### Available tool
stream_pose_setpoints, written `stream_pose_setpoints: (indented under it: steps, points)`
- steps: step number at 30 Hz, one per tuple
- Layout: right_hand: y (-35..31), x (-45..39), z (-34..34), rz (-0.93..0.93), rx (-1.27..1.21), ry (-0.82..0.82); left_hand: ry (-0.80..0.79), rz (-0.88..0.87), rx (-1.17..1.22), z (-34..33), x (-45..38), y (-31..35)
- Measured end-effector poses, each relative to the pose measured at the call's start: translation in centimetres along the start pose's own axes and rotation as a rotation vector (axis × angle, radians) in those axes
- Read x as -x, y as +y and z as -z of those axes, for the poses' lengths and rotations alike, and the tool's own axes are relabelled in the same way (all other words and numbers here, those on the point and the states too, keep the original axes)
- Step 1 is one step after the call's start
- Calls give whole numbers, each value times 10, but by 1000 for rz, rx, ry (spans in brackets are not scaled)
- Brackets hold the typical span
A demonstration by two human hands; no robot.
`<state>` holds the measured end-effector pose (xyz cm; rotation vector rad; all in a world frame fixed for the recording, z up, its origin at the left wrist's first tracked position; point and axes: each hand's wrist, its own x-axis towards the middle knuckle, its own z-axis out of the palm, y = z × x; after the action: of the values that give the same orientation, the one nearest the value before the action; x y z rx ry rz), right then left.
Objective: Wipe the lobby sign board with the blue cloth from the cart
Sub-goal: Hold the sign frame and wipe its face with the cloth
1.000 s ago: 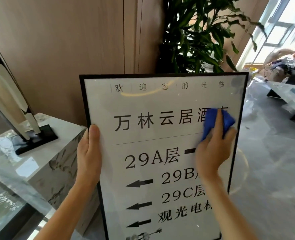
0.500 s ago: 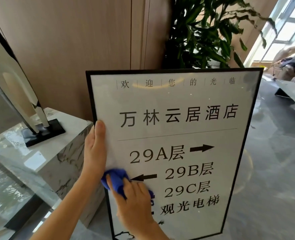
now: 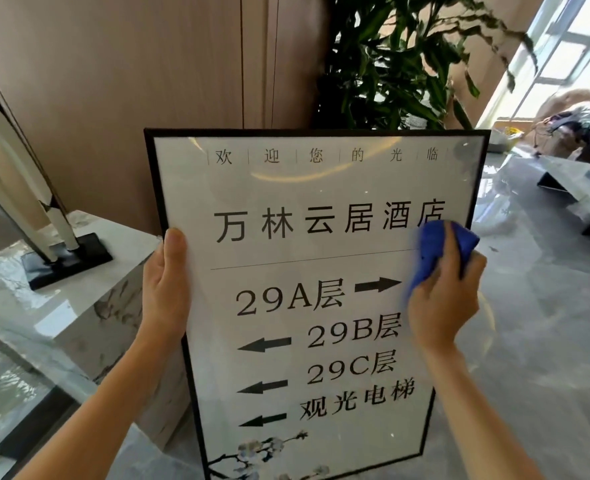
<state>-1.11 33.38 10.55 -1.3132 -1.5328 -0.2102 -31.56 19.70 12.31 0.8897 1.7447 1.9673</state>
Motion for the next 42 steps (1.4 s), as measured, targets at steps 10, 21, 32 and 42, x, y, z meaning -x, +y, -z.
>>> stream_pose_setpoints:
  steps: [10, 21, 32, 42]
  points:
    - [-5, 73, -16, -151, -105, 61, 5, -19, 0, 1, 0, -2]
    - [-96, 244, -10, -41, -228, -556, 14, -38, -14, 4, 9, 3]
    - [-127, 242, 46, -715, -818, -977, -46, 48, -85, 10, 18, 22]
    - [-113, 203, 98, -1226, -1263, -1124, -26, 137, -426, 36, 71, 10]
